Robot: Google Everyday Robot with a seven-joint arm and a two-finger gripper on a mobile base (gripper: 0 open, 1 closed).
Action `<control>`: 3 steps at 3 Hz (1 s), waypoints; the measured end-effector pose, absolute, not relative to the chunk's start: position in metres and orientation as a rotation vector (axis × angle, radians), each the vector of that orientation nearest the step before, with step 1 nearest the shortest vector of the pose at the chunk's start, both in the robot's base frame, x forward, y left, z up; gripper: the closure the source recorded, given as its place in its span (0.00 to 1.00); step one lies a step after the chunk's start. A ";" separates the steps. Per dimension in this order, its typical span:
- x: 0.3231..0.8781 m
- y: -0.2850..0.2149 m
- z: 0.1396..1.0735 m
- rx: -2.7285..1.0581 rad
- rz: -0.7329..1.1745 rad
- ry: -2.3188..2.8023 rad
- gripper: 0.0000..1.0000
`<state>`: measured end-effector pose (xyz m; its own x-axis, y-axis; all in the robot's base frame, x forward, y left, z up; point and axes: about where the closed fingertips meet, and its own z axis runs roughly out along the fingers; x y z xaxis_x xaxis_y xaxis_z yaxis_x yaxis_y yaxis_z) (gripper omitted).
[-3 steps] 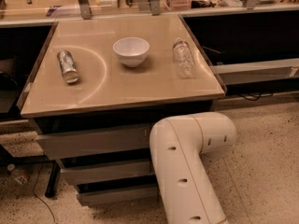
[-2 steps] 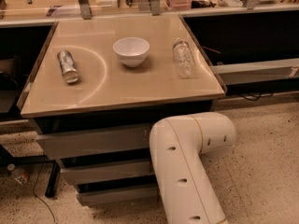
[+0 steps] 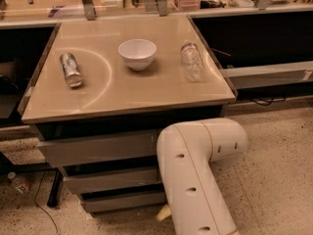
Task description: Close bottom drawer
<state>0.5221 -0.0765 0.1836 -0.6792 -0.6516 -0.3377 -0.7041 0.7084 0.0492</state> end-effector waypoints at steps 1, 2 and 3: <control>0.522 -0.077 0.184 -1.068 0.252 2.621 0.00; 0.519 -0.078 0.184 -1.068 0.252 2.621 0.00; 0.497 -0.121 0.193 -0.916 0.198 2.690 0.00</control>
Offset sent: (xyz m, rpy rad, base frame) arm -0.0246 -0.0926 0.0285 -0.0297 0.0166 -0.2058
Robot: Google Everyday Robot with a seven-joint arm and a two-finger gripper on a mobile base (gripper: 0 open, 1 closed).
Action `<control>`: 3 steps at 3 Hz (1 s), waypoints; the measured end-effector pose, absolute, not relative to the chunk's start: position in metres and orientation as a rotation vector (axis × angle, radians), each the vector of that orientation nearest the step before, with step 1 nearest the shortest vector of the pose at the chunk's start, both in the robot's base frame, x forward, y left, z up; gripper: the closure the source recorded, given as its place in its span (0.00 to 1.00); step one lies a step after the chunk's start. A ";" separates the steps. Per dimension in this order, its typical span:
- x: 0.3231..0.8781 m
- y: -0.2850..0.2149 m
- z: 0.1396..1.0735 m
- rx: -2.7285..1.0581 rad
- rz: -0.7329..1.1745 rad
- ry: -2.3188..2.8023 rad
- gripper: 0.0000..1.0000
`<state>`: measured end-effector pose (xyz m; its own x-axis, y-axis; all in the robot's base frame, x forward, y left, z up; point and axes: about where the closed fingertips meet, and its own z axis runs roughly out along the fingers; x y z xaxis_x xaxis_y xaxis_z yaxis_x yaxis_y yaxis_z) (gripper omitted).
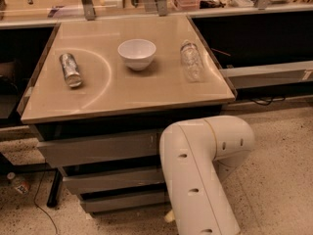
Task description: Close bottom drawer
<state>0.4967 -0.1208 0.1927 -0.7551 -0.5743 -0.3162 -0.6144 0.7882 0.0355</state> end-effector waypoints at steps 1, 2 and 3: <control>0.456 -0.239 0.233 -0.401 0.028 2.766 0.00; 0.370 -0.341 0.270 0.119 -0.141 2.791 0.00; 0.308 -0.357 0.273 0.231 -0.188 2.865 0.00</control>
Offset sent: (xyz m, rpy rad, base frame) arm -0.3858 -0.3545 0.1285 -0.2925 0.1350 -1.3106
